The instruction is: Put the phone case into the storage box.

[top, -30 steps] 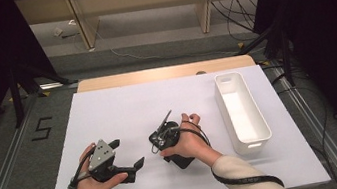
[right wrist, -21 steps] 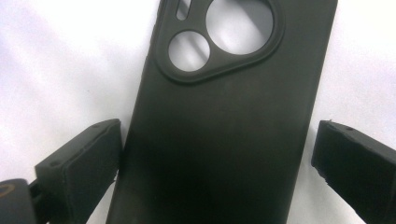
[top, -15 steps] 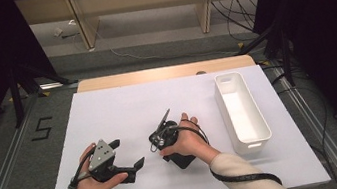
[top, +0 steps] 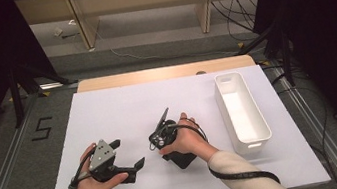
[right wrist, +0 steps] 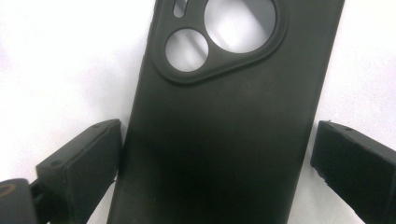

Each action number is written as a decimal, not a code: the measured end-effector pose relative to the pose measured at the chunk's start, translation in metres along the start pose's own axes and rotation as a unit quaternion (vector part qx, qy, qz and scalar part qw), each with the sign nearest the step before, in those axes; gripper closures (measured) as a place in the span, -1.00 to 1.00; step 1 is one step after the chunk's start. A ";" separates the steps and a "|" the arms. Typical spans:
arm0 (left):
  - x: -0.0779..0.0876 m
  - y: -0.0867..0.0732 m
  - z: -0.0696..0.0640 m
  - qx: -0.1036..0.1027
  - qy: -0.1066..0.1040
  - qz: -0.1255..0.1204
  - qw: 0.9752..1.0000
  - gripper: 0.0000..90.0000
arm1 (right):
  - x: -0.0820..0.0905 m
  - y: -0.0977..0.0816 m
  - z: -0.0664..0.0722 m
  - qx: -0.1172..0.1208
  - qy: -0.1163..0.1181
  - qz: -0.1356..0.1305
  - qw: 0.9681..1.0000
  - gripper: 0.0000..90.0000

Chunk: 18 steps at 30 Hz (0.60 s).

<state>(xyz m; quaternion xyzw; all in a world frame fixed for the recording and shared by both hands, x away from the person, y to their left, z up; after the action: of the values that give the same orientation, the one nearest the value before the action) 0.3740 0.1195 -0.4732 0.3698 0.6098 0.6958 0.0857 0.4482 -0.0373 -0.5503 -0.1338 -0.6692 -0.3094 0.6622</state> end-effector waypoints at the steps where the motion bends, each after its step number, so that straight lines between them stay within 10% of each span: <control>1: 0.000 0.000 0.000 0.000 0.000 0.000 1.000 -1.00 | 0.000 0.000 0.000 0.000 0.000 0.001 1.000 -0.92; 18: 0.000 0.000 0.000 0.000 0.000 0.000 1.000 -1.00 | 0.001 0.002 0.002 -0.005 -0.005 0.029 1.000 -0.84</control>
<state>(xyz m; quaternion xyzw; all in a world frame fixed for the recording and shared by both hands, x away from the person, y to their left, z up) 0.3741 0.1196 -0.4730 0.3694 0.6098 0.6960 0.0857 0.4477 -0.0348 -0.5485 -0.1581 -0.6668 -0.2933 0.6666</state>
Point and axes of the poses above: each handheld gripper's, and its own axes: x roughly backward along the jaws, y roughly out of its top, z roughly to its left, the point moved 8 cm from there along -x, roughly forward along the jaws, and after that the axes turned 5 degrees about y, right-handed, at the moved point
